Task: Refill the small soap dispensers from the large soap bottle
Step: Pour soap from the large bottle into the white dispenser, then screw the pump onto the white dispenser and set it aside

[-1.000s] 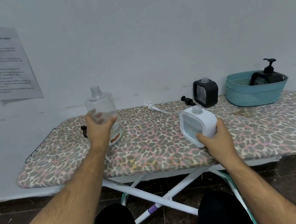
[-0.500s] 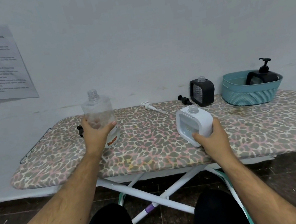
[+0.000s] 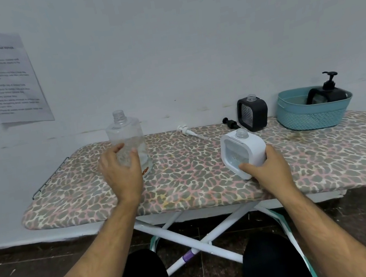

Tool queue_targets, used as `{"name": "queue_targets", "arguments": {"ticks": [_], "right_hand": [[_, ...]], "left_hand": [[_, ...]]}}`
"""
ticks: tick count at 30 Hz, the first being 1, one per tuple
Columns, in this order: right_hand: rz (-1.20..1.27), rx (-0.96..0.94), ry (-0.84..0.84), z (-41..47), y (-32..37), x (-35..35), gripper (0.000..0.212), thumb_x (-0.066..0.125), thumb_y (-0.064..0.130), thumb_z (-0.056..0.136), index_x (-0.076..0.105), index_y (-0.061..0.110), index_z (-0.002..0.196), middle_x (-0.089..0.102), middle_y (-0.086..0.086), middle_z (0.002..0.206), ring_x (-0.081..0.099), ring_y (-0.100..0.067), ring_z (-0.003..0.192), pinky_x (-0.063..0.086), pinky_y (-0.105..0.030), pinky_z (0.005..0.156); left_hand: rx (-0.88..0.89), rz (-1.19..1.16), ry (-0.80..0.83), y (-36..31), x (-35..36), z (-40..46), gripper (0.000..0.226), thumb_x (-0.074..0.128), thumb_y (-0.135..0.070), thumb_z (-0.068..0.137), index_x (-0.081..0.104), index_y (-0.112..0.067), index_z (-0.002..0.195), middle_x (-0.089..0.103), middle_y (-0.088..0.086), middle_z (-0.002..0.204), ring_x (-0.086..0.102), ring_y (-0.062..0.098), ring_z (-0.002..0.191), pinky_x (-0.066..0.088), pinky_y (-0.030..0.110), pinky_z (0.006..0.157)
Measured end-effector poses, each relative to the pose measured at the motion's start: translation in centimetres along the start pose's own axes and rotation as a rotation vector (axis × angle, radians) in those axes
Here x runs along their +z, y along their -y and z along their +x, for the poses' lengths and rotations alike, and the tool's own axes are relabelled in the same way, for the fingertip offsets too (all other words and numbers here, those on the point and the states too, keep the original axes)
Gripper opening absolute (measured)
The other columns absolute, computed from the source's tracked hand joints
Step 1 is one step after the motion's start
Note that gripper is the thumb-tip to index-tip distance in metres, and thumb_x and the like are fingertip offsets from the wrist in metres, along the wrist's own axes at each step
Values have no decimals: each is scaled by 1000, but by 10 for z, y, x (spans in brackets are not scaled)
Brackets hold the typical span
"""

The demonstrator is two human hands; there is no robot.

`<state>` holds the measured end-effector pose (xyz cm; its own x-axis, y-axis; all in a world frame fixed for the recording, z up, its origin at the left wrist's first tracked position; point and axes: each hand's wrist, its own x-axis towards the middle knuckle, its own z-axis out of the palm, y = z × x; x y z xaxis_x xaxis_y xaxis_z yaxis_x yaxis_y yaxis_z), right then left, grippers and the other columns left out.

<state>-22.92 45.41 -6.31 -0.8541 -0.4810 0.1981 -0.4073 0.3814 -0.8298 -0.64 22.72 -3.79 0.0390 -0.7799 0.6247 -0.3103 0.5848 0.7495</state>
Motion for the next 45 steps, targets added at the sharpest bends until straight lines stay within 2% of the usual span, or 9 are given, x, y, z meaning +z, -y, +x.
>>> {"name": "queue_targets", "arguments": {"ticks": [4,10,14,17,21,28,38,40,45], "right_hand": [[-64,41,71,3,5,-10,70,80,47,72,53,16,128,61,-1,118,59,-22,103,52,-43,83],[3,28,35,2,13,-8,62,83,27,75,54,13,128,62,-6,121,56,-21,99,47,-36,78],[103,-27,90,6,17,-2,60,81,18,78,52,13,130,60,-4,119,56,-15,94,41,-22,63],[194,-47,204,9,24,7,58,80,16,79,51,17,130,59,1,116,58,-4,92,48,-17,61],[272,-63,329,15,34,26,56,80,13,79,53,18,128,65,-1,118,65,-17,105,58,-37,87],[408,-93,510,15,48,57,54,76,4,83,53,15,130,68,-2,119,69,-15,104,60,-34,84],[200,-175,845,62,81,51,64,69,12,73,55,18,136,67,0,124,66,-16,111,56,-37,91],[148,-187,814,75,91,48,60,62,13,73,59,19,132,65,0,127,62,-16,114,52,-33,90],[95,-214,459,108,101,67,23,59,6,93,66,21,109,66,3,111,60,-14,103,49,-31,91]], "left_hand": [[20,-88,147,-12,-1,-12,16,66,-26,93,58,-23,106,59,-3,105,55,15,100,50,36,88],[-63,-221,373,-22,6,-22,19,69,-26,92,61,-25,109,63,-10,98,61,6,90,51,21,75],[-154,-326,644,-27,19,-26,32,71,-22,90,63,-19,121,66,-7,113,65,10,102,58,30,85],[-178,-370,765,-29,27,-29,49,74,-25,88,56,-18,134,63,-5,126,62,7,112,55,29,93],[-267,-436,859,-31,35,-30,69,74,-25,87,42,-14,147,54,-1,140,54,12,127,46,34,107],[-310,-517,814,-24,35,-28,60,78,-13,83,51,-18,136,63,0,124,64,13,108,55,20,77],[-431,-624,709,-7,38,-21,56,82,-9,77,50,-12,124,66,11,117,69,17,97,56,25,74],[-440,-633,681,-6,42,-21,60,87,-14,72,52,-17,120,66,9,117,68,20,100,58,31,77],[-458,-656,673,-2,48,-26,73,87,-34,59,51,-22,121,65,8,120,67,24,105,59,42,86]]}}
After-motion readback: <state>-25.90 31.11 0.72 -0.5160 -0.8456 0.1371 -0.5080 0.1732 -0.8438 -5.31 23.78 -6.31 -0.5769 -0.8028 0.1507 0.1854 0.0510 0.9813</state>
